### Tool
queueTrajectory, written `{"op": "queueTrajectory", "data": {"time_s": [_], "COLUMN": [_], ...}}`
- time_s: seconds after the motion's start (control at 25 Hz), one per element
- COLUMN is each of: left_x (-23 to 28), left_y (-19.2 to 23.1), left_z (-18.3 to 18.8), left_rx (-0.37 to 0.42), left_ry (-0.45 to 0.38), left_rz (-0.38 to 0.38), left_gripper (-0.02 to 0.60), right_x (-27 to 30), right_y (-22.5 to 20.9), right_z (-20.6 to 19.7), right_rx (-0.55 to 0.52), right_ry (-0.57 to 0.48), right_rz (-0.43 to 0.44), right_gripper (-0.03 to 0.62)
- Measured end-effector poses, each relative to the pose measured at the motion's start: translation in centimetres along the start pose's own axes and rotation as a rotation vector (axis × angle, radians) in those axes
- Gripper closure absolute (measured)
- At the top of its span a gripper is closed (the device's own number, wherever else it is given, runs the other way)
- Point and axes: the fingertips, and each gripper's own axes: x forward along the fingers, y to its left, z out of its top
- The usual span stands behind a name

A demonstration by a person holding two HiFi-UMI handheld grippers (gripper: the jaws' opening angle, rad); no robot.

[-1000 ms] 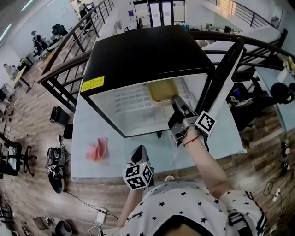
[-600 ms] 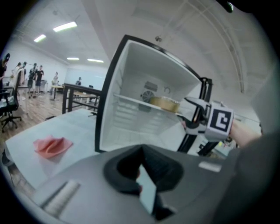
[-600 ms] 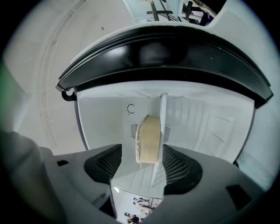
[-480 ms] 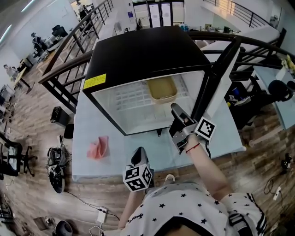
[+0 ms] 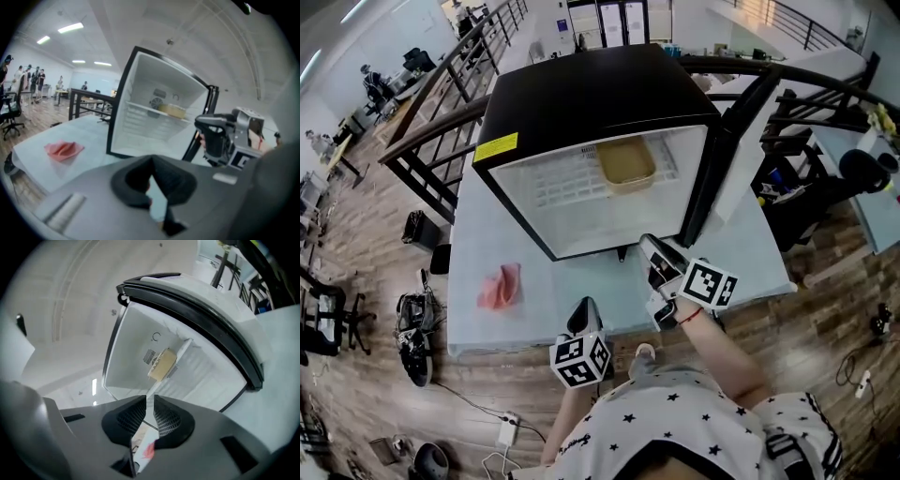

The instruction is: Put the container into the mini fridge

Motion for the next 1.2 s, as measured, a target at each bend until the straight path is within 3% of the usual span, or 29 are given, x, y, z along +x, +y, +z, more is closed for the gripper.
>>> {"op": "queueTrajectory", "data": {"time_s": [0.16,0.52,0.88,1.2], "left_x": [-1.1,-5.0,-8.6,-11.9], "left_y": [-0.7,-1.7,-2.5,-2.6], "left_z": [-0.5,-1.9,-4.8,-7.4], "left_rx": [0.003,0.002,0.007,0.009], "left_ry": [-0.003,0.0,0.018,0.012], "left_rz": [-0.011,-0.018,-0.026,-0.029], "left_gripper": [0.575,0.575,0.575,0.575], "right_x": [-2.2,-7.4,-11.7,-15.0], "right_y": [0.1,1.1,1.6,3.0], "right_z": [-1.3,-5.5,-10.0,-13.2], "right_rx": [-0.211,-0.442,-0.506,-0.567], "right_ry": [0.033,0.126,0.206,0.214], "right_rz": [-0.071,-0.118,-0.114,-0.099], "right_gripper": [0.551,0.562,0.562,0.562]}}
